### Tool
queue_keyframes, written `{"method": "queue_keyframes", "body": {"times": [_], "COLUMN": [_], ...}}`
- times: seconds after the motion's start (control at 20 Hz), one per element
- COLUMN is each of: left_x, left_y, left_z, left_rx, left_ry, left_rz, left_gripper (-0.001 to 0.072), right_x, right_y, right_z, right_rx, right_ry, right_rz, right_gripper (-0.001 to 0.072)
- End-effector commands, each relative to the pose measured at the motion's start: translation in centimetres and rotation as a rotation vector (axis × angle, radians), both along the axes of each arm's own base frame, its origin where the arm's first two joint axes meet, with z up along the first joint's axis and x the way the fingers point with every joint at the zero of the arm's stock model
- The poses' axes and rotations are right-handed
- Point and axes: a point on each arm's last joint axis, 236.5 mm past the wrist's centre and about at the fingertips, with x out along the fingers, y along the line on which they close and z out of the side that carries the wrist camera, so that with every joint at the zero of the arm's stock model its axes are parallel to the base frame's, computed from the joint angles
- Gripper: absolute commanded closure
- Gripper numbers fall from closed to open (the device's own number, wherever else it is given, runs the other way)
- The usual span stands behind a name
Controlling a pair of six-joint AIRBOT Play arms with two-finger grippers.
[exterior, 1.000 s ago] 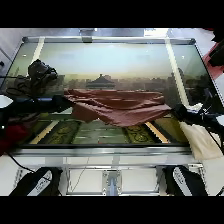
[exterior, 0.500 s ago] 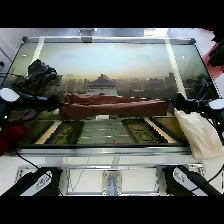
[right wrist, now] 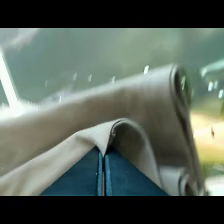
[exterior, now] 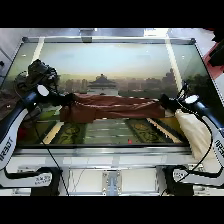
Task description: Fold the shirts.
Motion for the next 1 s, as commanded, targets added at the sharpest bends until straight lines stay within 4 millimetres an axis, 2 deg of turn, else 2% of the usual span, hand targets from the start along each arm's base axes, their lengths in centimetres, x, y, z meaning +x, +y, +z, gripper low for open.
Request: {"method": "queue_keyframes", "body": {"times": [0.0, 0.15, 0.3, 0.5, 0.65, 0.7, 0.75, 0.8, 0.85, 0.95], "left_x": [3.7, 5.6, 6.9, 7.2, 8.0, 8.5, 9.0, 9.5, 10.0, 11.1], "left_y": [0.9, 1.1, 1.3, 1.3, 0.6, 0.3, 0.2, 0.3, 0.4, 0.6], "left_z": [0.0, 2.3, 4.1, 4.0, 3.9, 4.0, 4.4, 4.9, 5.4, 6.9], "left_rx": [0.057, 0.070, 0.079, 0.081, 0.053, 0.043, 0.037, 0.038, 0.038, 0.038], "left_ry": [-0.055, -0.118, -0.164, -0.170, -0.199, -0.221, -0.250, -0.275, -0.295, -0.344], "left_rz": [0.040, 0.033, 0.031, 0.032, 0.027, 0.018, 0.020, 0.028, 0.036, 0.045], "left_gripper": [0.0696, 0.0696, 0.0696, 0.0695, 0.0674, 0.0483, 0.0171, 0.0056, 0.0056, 0.0056], "right_x": [2.2, 2.9, 2.6, 2.0, 1.1, 0.9, 1.0, 1.0, 1.0, 0.8], "right_y": [-1.3, -2.2, -3.0, -2.9, -2.1, -1.9, -1.7, -1.7, -1.9, -2.7], "right_z": [0.8, 1.9, 1.7, 0.7, -1.3, -1.8, -1.9, -1.8, -1.5, 0.1], "right_rx": [-0.047, -0.057, -0.069, -0.072, -0.050, -0.051, -0.053, -0.052, -0.053, -0.061], "right_ry": [-0.050, -0.068, -0.053, -0.010, 0.055, 0.065, 0.067, 0.062, 0.058, 0.052], "right_rz": [-0.012, -0.019, -0.029, -0.015, 0.012, 0.020, 0.025, 0.022, 0.020, 0.032], "right_gripper": [0.0684, 0.0684, 0.0684, 0.0684, 0.0681, 0.0677, 0.0602, 0.0430, 0.0323, 0.0321]}}
